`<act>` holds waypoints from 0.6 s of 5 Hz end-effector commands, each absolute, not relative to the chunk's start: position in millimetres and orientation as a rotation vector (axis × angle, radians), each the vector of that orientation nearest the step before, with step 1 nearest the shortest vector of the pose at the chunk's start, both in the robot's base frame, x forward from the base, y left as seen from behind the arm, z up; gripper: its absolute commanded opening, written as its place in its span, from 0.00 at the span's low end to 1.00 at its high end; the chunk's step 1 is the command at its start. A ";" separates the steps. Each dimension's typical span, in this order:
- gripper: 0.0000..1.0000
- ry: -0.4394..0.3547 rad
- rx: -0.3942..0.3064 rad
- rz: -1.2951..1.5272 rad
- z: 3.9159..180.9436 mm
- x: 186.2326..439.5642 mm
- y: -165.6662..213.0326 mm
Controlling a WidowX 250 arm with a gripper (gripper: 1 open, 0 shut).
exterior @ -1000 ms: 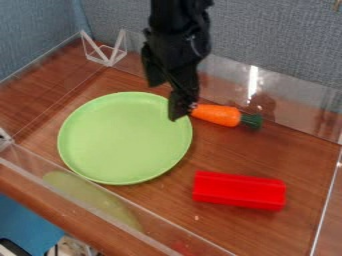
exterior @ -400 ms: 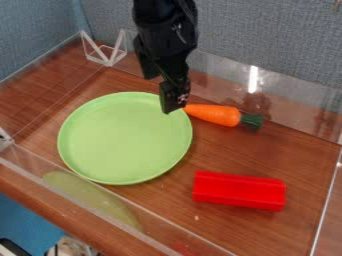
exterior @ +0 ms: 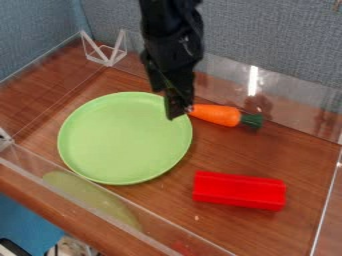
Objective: Put the red object on the right side
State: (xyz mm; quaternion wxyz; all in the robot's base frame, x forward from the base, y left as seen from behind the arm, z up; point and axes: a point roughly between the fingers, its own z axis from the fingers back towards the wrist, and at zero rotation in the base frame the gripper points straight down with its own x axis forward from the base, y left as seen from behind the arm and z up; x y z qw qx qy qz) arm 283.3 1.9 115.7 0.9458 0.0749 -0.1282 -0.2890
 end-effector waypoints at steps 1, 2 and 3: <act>1.00 -0.285 0.163 -0.513 128.8 289.3 -5.0; 1.00 -0.285 0.191 -0.483 135.1 290.6 -3.3; 1.00 -0.284 0.214 -0.427 149.2 285.6 -6.6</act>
